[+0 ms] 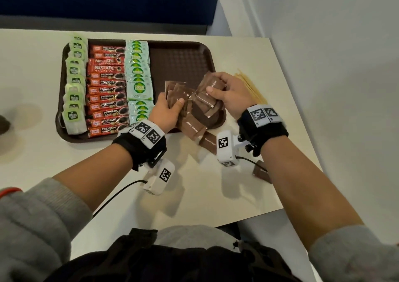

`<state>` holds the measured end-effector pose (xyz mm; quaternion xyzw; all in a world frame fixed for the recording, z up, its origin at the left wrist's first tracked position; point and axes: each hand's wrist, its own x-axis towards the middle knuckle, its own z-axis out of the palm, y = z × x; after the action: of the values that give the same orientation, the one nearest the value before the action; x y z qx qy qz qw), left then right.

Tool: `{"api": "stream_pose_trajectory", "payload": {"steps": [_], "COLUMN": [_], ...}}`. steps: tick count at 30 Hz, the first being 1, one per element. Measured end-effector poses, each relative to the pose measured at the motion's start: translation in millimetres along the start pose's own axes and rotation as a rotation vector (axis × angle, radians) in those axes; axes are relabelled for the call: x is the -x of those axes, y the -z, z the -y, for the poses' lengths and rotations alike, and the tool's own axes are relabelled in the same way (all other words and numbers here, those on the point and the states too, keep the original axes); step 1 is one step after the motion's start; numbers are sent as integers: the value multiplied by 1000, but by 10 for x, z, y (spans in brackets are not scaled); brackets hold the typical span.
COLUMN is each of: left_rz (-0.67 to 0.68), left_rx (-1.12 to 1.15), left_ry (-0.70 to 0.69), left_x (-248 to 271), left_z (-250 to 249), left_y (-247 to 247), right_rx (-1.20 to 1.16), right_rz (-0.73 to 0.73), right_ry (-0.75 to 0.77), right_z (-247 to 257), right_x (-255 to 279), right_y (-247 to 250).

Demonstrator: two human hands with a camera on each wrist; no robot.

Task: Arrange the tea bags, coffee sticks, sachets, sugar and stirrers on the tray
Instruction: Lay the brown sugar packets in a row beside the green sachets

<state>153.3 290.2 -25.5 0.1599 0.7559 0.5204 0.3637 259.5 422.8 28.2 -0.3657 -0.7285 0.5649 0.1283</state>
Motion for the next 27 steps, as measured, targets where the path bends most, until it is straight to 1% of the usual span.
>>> {"api": "stream_pose_trajectory", "payload": {"steps": [2,4,7,10,12,15,17,20,22,27], "left_rz": [-26,-55,-105,-132,-140,-168,-173,-165,-164,-140], "left_rx": [89,196,276,280,286,306,298,298,338,446], "left_ry": [8,17,33,16,12,25,30,50,62,88], "left_x": [-94,-164,-196,-204,-217,-239,-243,-250,-276,-316], "left_z": [60,75,30,39,52,58,54,54,69,28], "left_y": [31,74,199,314,379,513,609,724,774,831], "right_rx": [57,160,182,159,83,-18,-26,-4,-34,-83], "right_rz": [67,66,63,133,196,255,230,117,69,8], "right_ry": [-5,-17,-81,-181,-243,-244,-188,-90,-63,-34], "right_z": [11,-16,-29,40,93,144,179,212,246,285], "right_x": [-2,-5,-40,-90,-109,-135,-152,-241,-306,-434], "right_y": [-177,-330,-519,-667,-737,-797,-820,-847,-895,-1010]}}
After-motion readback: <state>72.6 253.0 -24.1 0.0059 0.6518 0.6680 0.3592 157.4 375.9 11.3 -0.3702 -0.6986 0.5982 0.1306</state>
